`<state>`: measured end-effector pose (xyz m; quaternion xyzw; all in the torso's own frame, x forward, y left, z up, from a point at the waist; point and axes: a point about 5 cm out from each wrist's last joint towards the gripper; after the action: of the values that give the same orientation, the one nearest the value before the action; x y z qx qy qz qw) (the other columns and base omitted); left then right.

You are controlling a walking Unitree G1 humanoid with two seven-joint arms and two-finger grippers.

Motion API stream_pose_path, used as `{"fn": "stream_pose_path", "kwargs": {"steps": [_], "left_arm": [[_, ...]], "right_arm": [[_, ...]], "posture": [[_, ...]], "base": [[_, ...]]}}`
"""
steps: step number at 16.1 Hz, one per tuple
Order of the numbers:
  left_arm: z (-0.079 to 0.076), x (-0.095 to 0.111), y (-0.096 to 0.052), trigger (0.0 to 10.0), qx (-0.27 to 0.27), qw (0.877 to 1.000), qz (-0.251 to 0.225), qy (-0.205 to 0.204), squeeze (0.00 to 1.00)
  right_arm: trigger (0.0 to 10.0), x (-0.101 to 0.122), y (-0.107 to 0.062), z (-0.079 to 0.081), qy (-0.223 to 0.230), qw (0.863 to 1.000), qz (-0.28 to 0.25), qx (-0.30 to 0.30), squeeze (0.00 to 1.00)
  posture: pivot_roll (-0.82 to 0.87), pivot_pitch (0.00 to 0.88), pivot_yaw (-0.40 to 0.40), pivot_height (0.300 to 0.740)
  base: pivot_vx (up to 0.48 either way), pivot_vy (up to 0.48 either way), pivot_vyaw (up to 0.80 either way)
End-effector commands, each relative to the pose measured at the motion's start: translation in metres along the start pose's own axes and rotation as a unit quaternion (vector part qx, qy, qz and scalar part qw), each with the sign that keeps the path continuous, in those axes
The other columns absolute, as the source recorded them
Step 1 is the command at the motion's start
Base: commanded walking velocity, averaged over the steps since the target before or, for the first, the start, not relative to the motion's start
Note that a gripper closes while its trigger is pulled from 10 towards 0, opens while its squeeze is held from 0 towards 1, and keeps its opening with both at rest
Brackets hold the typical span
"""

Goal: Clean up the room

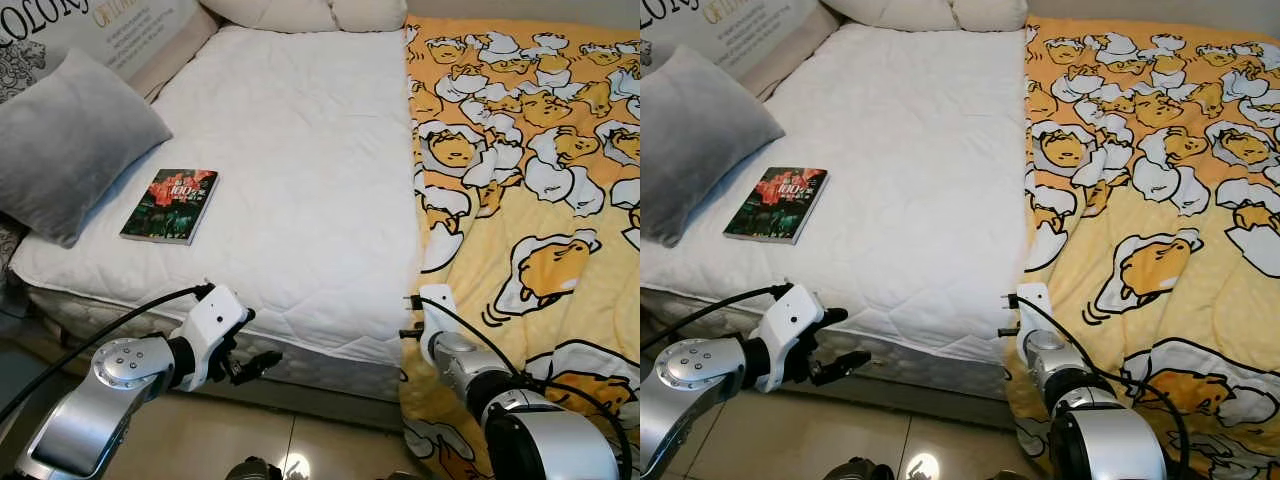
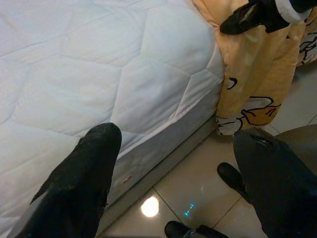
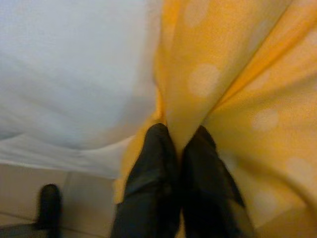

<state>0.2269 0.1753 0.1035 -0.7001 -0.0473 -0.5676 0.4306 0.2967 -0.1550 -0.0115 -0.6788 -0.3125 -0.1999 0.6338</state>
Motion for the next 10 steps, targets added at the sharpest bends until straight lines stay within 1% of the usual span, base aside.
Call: {"fn": "stream_pose_path", "kwargs": {"steps": [1, 3, 4, 5, 6, 8, 10], "left_arm": [[-0.004, 0.001, 0.0, 10.0, -0.002, 1.0, -0.003, 0.004, 0.0], [-0.003, 0.0, -0.001, 10.0, -0.001, 1.0, -0.003, 0.003, 0.0], [-0.003, 0.0, -0.001, 10.0, 0.0, 1.0, -0.003, 0.003, 0.0], [-0.003, 0.0, -0.001, 10.0, 0.0, 1.0, -0.003, 0.004, 0.0], [-0.002, 0.001, 0.0, 10.0, 0.001, 1.0, -0.004, 0.004, 0.0], [0.0, 0.002, 0.0, 10.0, 0.002, 1.0, -0.005, 0.006, 0.0], [0.001, 0.002, 0.0, 10.0, 0.002, 1.0, -0.004, 0.009, 0.0]], "right_arm": [[0.0, -0.011, 0.0, 0.009, 0.017, 0.999, 0.019, 0.026, 0.0], [0.0, -0.013, 0.0, 0.014, 0.025, 0.999, 0.02, 0.042, 0.0], [0.0, -0.014, 0.0, 0.022, 0.043, 0.997, 0.019, 0.067, 0.0], [0.0, -0.013, -0.001, 0.026, 0.05, 0.995, 0.018, 0.08, 0.0], [0.0, -0.011, -0.001, 0.034, 0.058, 0.993, 0.012, 0.105, 0.0], [0.0, -0.001, -0.003, 0.054, 0.085, 0.984, -0.001, 0.159, 0.0], [0.0, 0.014, -0.005, 0.066, 0.119, 0.976, -0.017, 0.181, 0.0]], "posture": [[0.09, 0.044, 0.025, 0.74], [0.09, 0.039, 0.026, 0.74], [0.08, 0.036, 0.027, 0.74], [0.08, 0.034, 0.028, 0.74], [0.08, 0.031, 0.029, 0.74], [0.08, 0.027, 0.032, 0.74], [0.07, 0.022, 0.039, 0.74]], "base": [[0.0, 0.0, 0.0], [0.0, 0.0, 0.0], [0.0, 0.0, 0.0], [0.0, 0.0, 0.0], [0.0, 0.0, 0.0], [0.0, 0.0, 0.0], [0.0, 0.0, 0.0]]}}
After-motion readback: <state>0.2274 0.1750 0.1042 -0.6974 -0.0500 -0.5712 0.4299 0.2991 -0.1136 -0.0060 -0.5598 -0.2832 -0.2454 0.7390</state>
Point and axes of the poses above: a point about 5 cm out from each wrist's last joint towards the gripper, its own y axis pointing out of the wrist towards the gripper, its own x axis along the axis of the wrist's last joint, z = x × y, and after that the axes turned 5 degrees about -y, right-handed
